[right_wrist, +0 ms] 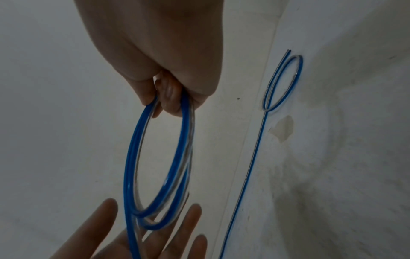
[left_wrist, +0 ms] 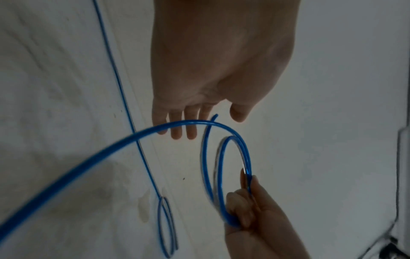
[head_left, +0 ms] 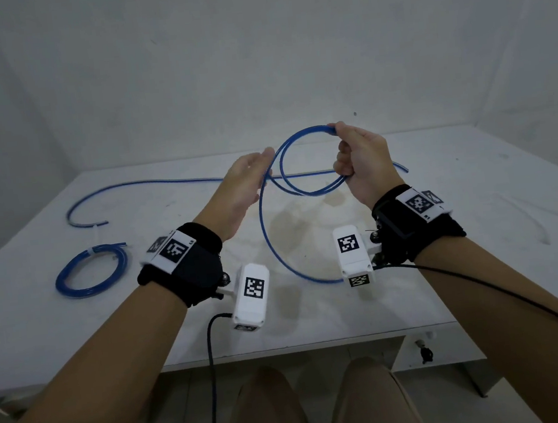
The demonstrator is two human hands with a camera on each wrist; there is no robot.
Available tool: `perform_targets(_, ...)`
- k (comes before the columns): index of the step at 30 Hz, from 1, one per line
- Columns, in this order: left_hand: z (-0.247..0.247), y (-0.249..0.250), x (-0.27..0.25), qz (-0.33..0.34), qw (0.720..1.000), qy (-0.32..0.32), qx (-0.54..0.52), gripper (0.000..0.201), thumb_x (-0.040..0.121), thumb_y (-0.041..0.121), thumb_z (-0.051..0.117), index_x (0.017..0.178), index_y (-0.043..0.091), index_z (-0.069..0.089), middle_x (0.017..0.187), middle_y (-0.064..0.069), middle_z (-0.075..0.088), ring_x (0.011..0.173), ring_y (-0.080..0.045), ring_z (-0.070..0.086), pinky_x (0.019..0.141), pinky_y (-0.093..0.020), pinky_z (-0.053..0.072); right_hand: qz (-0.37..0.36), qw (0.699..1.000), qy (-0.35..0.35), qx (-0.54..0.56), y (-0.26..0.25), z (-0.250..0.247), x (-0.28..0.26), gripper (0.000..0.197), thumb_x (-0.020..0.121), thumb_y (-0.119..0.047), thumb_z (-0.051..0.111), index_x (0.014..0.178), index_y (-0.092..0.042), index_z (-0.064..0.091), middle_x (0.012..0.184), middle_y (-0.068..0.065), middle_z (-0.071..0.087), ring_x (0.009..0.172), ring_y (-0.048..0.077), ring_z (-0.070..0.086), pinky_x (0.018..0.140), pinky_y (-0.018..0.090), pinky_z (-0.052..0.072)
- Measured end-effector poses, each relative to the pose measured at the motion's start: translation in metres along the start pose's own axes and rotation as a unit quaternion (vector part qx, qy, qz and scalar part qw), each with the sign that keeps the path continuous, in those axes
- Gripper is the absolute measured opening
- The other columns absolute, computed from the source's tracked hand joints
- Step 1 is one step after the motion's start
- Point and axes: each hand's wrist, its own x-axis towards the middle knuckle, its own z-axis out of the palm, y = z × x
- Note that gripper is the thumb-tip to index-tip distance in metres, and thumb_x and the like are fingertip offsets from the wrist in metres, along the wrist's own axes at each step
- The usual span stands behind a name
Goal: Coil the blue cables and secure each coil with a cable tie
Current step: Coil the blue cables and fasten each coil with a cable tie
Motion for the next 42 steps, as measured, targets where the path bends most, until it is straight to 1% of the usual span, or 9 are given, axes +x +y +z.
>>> perform_targets(6, 0.006, -0.009, -0.003, -0.053, 0.992, -0.108, -0.035, 0.041, 0.088, 0.046, 0.064, 0.110, 0.012, 0.063, 0.116, -0.010, 0.069, 0.104, -0.024, 0.069, 0.096, -0.035, 0.053, 0.000, 0.999, 0.021, 0.049, 0.003, 0.015, 0.003, 0.017, 0.097, -0.014, 0.052, 0.092, -0.005, 0.065, 0.053, -0.006, 0.032, 0.041, 0.007, 0.025, 0.041, 0.020, 0.025)
perform_targets(10, 0.020, -0.005, -0.004, -0.046, 0.973, -0.094, -0.205, 0.033, 0.101, 0.031, 0.046, 0.110, 0.003, 0.063, 0.110, -0.015, 0.071, 0.106, -0.029, 0.068, 0.097, -0.036, 0.052, 0.003, 0.998, 0.025, 0.065, 0.008, 0.020, 0.000, 0.016, 0.098, -0.014, 0.049, 0.096, -0.004, 0.062, 0.054, -0.006, 0.032, 0.041, 0.007, 0.025, 0.041, 0.020, 0.025)
perform_targets(16, 0.028, 0.004, -0.004, -0.031, 0.918, -0.056, -0.392, 0.037, 0.103, 0.031, 0.040, 0.074, 0.011, 0.049, 0.059, -0.004, 0.051, 0.069, -0.023, 0.062, 0.083, -0.035, 0.055, 0.026, 0.997, 0.010, 0.078, 0.010, 0.018, -0.006, 0.018, 0.099, -0.013, 0.046, 0.090, -0.006, 0.060, 0.056, -0.003, 0.029, 0.041, 0.008, 0.023, 0.041, 0.021, 0.024)
perform_targets(20, 0.027, 0.007, -0.002, -0.036, 0.930, -0.051, -0.362, 0.054, 0.100, 0.055, 0.031, 0.068, 0.013, 0.044, 0.054, -0.003, 0.041, 0.056, -0.023, 0.052, 0.072, -0.033, 0.050, 0.028, 0.998, -0.005, 0.047, 0.009, 0.015, -0.010, 0.016, 0.099, -0.013, 0.045, 0.091, -0.007, 0.058, 0.058, -0.002, 0.030, 0.043, 0.009, 0.023, 0.041, 0.021, 0.024)
perform_targets(28, 0.022, 0.005, -0.003, -0.038, 0.929, -0.069, -0.363, 0.039, 0.103, 0.028, 0.033, 0.072, 0.012, 0.048, 0.049, 0.002, 0.036, 0.047, -0.016, 0.045, 0.068, -0.030, 0.046, 0.031, 0.999, -0.042, -0.001, 0.008, 0.006, -0.013, 0.013, 0.100, -0.011, 0.045, 0.090, -0.010, 0.053, 0.058, -0.001, 0.034, 0.048, 0.011, 0.025, 0.042, 0.022, 0.026)
perform_targets(32, 0.017, 0.006, 0.005, -0.041, 0.910, -0.031, -0.411, 0.039, 0.103, 0.029, 0.033, 0.069, 0.015, 0.045, 0.048, 0.005, 0.033, 0.045, -0.012, 0.036, 0.059, -0.026, 0.038, 0.040, 0.994, -0.070, -0.080, 0.006, 0.008, -0.014, 0.014, 0.099, -0.012, 0.046, 0.109, -0.012, 0.055, 0.076, 0.004, 0.049, 0.060, 0.016, 0.047, 0.061, 0.028, 0.047)
perform_targets(34, 0.014, 0.007, 0.009, -0.034, 0.903, -0.005, -0.429, 0.040, 0.104, 0.029, 0.033, 0.068, 0.016, 0.044, 0.046, 0.006, 0.034, 0.043, -0.011, 0.035, 0.058, -0.025, 0.037, 0.028, 0.983, -0.061, -0.169, 0.005, 0.008, -0.015, 0.025, 0.096, -0.019, 0.052, 0.121, -0.020, 0.048, 0.093, 0.002, 0.054, 0.076, 0.015, 0.054, 0.078, 0.030, 0.048)
perform_targets(37, 0.012, 0.007, 0.016, -0.027, 0.886, 0.029, -0.462, 0.042, 0.105, 0.030, 0.030, 0.068, 0.015, 0.043, 0.045, 0.005, 0.034, 0.042, -0.011, 0.036, 0.058, -0.025, 0.035, -0.009, 0.959, -0.050, -0.280, 0.002, 0.005, -0.019, 0.018, 0.094, -0.031, 0.057, 0.107, -0.018, 0.054, 0.090, -0.001, 0.057, 0.076, 0.012, 0.052, 0.068, 0.025, 0.043)
perform_targets(42, 0.016, 0.007, 0.021, -0.012, 0.859, 0.054, -0.508, 0.044, 0.106, 0.031, 0.027, 0.067, 0.016, 0.042, 0.046, 0.005, 0.034, 0.043, -0.013, 0.036, 0.059, -0.026, 0.035, 0.163, 0.868, -0.251, -0.397, 0.003, 0.006, -0.031, 0.063, 0.098, -0.052, 0.037, 0.089, -0.002, 0.074, 0.082, 0.012, 0.075, 0.062, 0.015, 0.056, 0.058, 0.024, 0.041)
